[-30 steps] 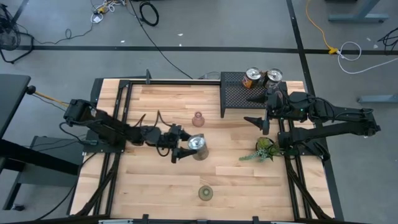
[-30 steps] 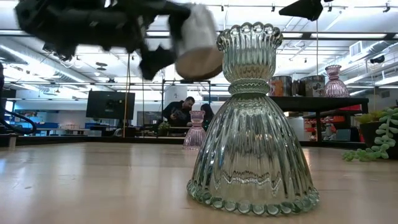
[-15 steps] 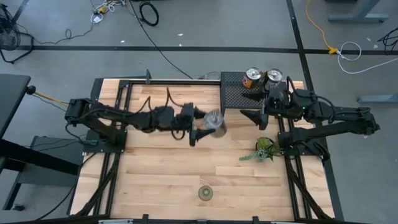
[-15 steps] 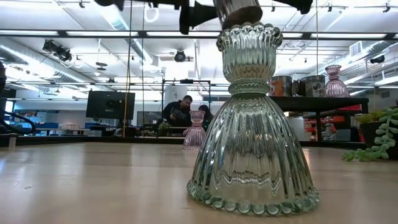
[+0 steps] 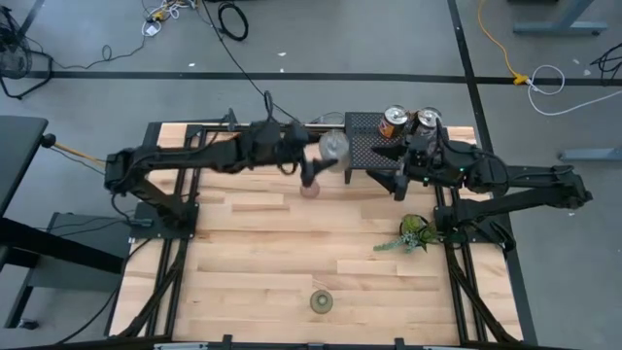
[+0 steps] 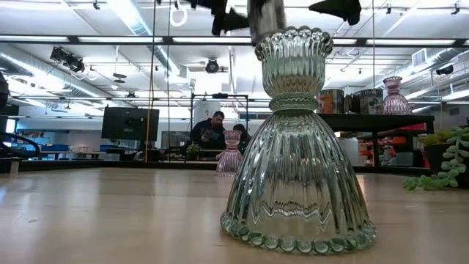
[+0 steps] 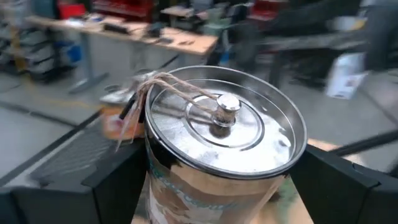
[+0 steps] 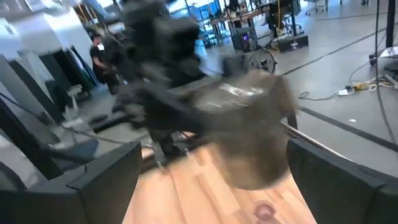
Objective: Pick & Place candle stick holders
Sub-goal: Put the silver scented candle on the shelf aligned with the silver scented candles
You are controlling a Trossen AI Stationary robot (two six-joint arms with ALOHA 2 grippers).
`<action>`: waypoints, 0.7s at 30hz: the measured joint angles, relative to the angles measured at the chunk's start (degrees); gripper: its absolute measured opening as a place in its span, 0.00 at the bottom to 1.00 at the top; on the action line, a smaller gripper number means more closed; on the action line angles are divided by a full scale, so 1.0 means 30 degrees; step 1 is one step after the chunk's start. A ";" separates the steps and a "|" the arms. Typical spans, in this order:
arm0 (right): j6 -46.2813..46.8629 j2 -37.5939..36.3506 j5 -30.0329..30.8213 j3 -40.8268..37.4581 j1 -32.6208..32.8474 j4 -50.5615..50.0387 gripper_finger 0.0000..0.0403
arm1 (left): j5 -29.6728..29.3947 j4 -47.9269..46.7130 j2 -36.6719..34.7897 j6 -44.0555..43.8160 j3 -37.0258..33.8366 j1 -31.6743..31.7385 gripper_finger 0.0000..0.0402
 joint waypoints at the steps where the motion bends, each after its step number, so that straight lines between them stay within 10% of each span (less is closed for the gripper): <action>1: 0.0205 -0.0014 -0.0017 0.0000 0.0000 0.0196 0.98 | 0.0314 -0.0180 0.0083 -0.0001 -0.0024 0.0539 0.89; 13: -0.0151 -0.0160 0.1479 0.0000 0.0000 -0.0420 0.98 | 0.4089 0.3468 0.3166 -0.0279 0.0188 0.3928 0.89; 21: 0.0398 -0.0160 0.1486 0.0000 0.0007 -0.0725 0.98 | 0.4573 0.3449 0.7134 0.1579 0.4558 0.4842 0.89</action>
